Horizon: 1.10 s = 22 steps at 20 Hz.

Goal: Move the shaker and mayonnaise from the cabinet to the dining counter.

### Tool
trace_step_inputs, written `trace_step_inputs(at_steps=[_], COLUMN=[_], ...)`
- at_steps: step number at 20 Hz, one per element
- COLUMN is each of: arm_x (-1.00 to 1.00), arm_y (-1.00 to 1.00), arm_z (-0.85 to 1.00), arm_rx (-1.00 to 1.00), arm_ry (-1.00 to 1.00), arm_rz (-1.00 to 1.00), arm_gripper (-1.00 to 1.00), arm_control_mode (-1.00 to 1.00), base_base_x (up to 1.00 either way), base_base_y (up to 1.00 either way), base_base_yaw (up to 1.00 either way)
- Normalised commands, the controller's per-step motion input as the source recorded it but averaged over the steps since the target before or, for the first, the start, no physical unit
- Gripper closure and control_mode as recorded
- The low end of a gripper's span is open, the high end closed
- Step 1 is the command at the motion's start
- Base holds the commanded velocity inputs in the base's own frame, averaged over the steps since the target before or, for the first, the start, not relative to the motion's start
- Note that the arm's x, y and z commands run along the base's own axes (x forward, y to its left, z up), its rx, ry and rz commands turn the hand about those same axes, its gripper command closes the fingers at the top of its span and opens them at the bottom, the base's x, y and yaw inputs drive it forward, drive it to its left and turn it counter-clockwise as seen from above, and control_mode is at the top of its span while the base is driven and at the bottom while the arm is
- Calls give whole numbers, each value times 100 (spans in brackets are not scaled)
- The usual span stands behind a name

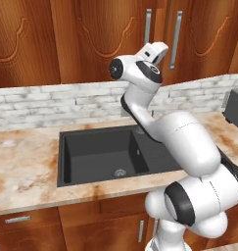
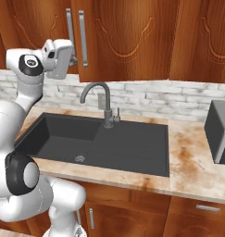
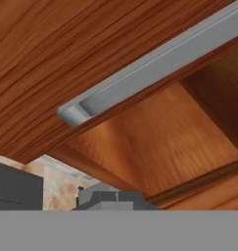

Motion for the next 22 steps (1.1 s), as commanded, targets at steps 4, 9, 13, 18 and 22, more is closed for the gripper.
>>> trace_step_inputs(at_steps=[4,9,13,18,22], arm_x=[4,2,-4,-21,-36], arm_y=[-25,-27,-54,-67,-71], arm_z=[0,1,9,14,22], arm_rx=[-5,-6,-9,-8,-2], arm_ry=[0,0,0,0,-6], arm_rz=[-9,-10,-14,-14,-11], arm_gripper=[100,100,100,100,100], arm_control_mode=[-100,-100,-100,-100,-100], base_base_x=[0,0,0,0,0], base_base_y=[0,0,0,0,0], base_base_yaw=[0,0,0,0,0])
